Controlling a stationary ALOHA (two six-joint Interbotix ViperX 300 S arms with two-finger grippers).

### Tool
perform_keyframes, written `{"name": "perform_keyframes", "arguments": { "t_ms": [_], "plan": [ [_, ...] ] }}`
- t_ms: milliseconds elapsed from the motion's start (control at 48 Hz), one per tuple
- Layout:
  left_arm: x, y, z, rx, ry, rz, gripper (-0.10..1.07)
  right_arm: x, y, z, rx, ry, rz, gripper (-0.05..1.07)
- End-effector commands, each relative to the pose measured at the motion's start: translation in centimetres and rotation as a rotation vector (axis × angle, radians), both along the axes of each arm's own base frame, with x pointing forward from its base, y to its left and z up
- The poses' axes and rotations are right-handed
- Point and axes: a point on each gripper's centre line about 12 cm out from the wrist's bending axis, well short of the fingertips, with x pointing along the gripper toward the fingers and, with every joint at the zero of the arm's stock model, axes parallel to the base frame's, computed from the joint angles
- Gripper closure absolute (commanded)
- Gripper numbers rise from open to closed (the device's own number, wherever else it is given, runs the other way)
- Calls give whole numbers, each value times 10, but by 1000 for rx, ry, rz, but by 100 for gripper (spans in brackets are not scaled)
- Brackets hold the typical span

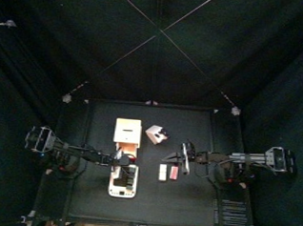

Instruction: Grab green sushi piece off stove

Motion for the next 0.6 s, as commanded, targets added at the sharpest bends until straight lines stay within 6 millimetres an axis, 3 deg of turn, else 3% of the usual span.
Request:
{"name": "perform_keyframes", "arguments": {
  "t_ms": [0,583],
  "plan": [
    [6,3,7,2,-26,9,8,2,-1,12,1,-39,-1,65],
    [7,2,14,3,-46,4,9,2,-1,12,1,-38,-3,65]
  ]
}}
